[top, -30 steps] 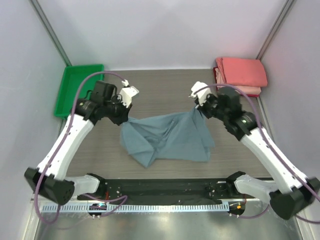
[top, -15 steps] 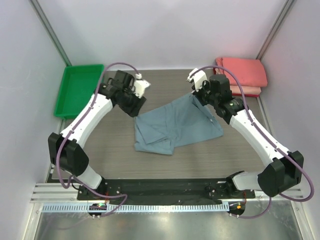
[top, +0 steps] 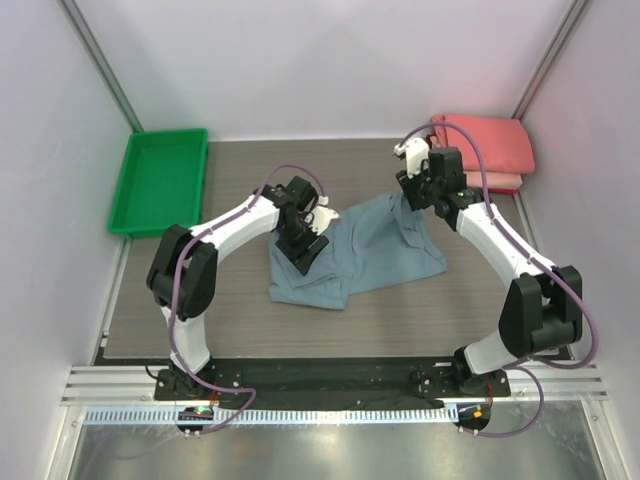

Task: Fold and stack the t-shirts
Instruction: Flatten the tshirt out

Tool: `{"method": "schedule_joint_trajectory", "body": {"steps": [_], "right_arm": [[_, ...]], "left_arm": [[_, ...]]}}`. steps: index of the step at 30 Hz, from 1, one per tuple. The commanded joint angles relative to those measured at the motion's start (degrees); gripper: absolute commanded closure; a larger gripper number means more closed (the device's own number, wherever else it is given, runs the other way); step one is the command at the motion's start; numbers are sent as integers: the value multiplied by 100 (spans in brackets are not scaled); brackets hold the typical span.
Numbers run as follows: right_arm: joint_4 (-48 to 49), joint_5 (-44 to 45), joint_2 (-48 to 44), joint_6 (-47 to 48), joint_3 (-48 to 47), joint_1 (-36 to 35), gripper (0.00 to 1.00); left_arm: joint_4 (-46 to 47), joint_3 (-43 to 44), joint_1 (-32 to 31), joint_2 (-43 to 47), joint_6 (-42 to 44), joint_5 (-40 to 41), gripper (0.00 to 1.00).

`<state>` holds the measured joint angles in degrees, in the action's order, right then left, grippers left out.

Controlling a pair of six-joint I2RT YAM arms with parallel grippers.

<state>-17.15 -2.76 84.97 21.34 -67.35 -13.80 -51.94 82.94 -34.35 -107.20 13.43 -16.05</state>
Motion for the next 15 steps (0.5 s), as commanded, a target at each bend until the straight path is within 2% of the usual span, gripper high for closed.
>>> {"method": "schedule_joint_trajectory", "body": {"steps": [1,3,5,7,8,11,12,15], "right_arm": [[344,511,125,-262,-384,255,47],[11,357,46,-323,-489,465,46],[-619,-424,-68,-298,-498,808,45],[-929,-864,-348,-105,-174,1088,45],[-1174,-1432,-463,87,210,1125,45],[-1108,-1936,-1104,913,906,1108,45],[-1002,-1973,-1236,1072,1326,1082,45],[-554,-1965,-1439,1495,1785,1020,46]], "left_arm": [[27,337,-72,-99,-69,-38,44],[9,355,-72,-74,-112,-29,44],[35,311,-81,23,-130,-21,44],[26,302,-81,129,-113,14,44],[26,285,-81,164,-113,49,44],[18,250,-81,226,-60,190,44],[9,249,-81,226,-43,243,44],[-26,232,-81,217,-25,305,44]]}}
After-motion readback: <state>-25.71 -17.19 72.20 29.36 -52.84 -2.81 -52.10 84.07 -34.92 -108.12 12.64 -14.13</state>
